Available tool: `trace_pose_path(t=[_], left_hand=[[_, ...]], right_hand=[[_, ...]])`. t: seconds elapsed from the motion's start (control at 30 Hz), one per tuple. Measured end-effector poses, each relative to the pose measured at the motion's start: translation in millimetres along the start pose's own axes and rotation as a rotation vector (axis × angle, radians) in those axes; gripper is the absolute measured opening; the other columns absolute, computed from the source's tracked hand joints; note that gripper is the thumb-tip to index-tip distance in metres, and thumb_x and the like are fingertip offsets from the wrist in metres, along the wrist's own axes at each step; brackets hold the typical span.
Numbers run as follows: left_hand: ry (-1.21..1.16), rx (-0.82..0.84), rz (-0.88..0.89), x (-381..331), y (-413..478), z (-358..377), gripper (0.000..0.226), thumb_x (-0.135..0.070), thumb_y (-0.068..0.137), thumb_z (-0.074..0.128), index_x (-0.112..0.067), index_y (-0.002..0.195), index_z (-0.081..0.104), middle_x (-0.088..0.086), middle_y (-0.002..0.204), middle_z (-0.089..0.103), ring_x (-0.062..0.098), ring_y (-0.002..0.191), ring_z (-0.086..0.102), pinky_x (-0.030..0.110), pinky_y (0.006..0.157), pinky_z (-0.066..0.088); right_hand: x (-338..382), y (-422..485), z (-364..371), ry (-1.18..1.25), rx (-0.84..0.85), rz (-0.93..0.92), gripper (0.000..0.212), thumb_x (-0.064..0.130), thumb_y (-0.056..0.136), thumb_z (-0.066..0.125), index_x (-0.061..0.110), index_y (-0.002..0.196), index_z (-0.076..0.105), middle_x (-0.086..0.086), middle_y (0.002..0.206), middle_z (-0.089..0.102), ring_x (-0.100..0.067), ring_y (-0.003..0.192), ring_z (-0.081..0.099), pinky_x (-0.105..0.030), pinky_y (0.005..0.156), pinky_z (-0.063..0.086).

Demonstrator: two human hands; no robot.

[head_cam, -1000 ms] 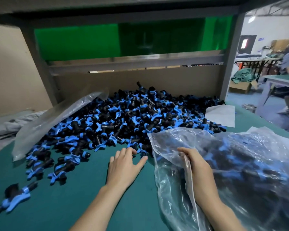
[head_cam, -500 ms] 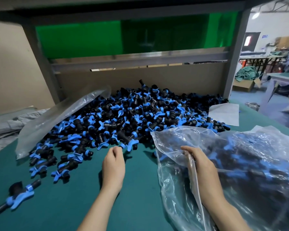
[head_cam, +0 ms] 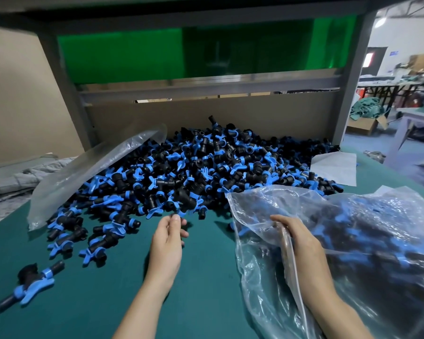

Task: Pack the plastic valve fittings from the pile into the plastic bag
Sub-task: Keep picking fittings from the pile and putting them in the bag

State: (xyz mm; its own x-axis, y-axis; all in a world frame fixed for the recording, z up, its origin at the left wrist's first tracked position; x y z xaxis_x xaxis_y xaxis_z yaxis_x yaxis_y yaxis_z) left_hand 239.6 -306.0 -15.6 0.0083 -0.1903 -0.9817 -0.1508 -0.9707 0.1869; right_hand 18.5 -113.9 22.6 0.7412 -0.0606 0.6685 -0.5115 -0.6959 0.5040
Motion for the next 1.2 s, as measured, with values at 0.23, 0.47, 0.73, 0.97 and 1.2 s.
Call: trace_pose_path(t=[0.23,0.47,0.73,0.97,1.2], left_hand=[[-0.026,0.016,-0.008,0.4,-0.3,1.2,0.014,-0.022,0.103,0.048,-0.033,0.107,0.056,-0.01,0.094,0.067,-0.002,0.072,0.059,0.02,0.071,0.048],[-0.023,0.013,0.003,-0.9,-1.0,0.5,0.015,-0.019,0.103,0.048,-0.032,0.105,0.056,-0.008,0.096,0.067,-0.004,0.067,0.059,0.021,0.069,0.048],[-0.008,0.004,0.018,0.0,1.1,-0.6,0.024,-0.012,0.101,0.049,-0.033,0.101,0.058,-0.008,0.08,0.062,0.003,0.069,0.058,0.03,0.072,0.048],[-0.015,0.008,0.004,2.7,0.9,-1.7,0.024,-0.015,0.1,0.052,-0.037,0.103,0.059,-0.008,0.074,0.063,0.008,0.069,0.057,0.031,0.07,0.047],[-0.064,-0.012,0.01,0.4,1.5,-1.3,0.016,-0.015,0.102,0.048,-0.026,0.106,0.059,-0.004,0.091,0.065,-0.006,0.062,0.058,0.011,0.058,0.047]], right_hand=[[3.2,-0.3,-1.3,0.015,0.0,0.0,0.046,0.002,0.092,0.055,0.033,0.125,0.056,0.02,0.123,0.06,-0.006,0.114,0.056,-0.035,0.093,0.046],[3.3,-0.4,-1.6,0.008,0.006,0.004,0.045,0.003,0.092,0.054,0.034,0.125,0.056,0.02,0.124,0.059,-0.006,0.115,0.056,-0.035,0.094,0.046],[6.2,-0.6,-2.7,0.006,0.0,-0.003,0.04,0.008,0.094,0.053,0.034,0.123,0.057,0.02,0.121,0.06,-0.006,0.113,0.056,-0.035,0.092,0.046],[7.6,-0.6,-3.0,-0.008,0.006,0.003,0.044,0.001,0.091,0.054,0.03,0.125,0.058,0.017,0.122,0.06,-0.009,0.114,0.057,-0.039,0.094,0.048],[9.1,-0.5,-3.8,-0.002,0.009,0.015,0.044,0.0,0.092,0.054,0.029,0.125,0.058,0.016,0.123,0.061,-0.01,0.115,0.057,-0.039,0.095,0.047]])
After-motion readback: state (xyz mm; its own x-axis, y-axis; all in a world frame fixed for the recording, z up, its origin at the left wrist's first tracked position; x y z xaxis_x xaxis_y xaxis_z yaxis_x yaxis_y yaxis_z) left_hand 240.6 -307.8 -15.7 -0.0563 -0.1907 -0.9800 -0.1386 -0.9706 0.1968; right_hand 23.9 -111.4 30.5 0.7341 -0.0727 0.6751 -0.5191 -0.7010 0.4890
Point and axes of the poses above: each hand's wrist, its own y-axis towards the middle knuckle, its own z-axis out of the palm, x = y × z, the point moved 9 cm from there along y, towards the middle knuckle
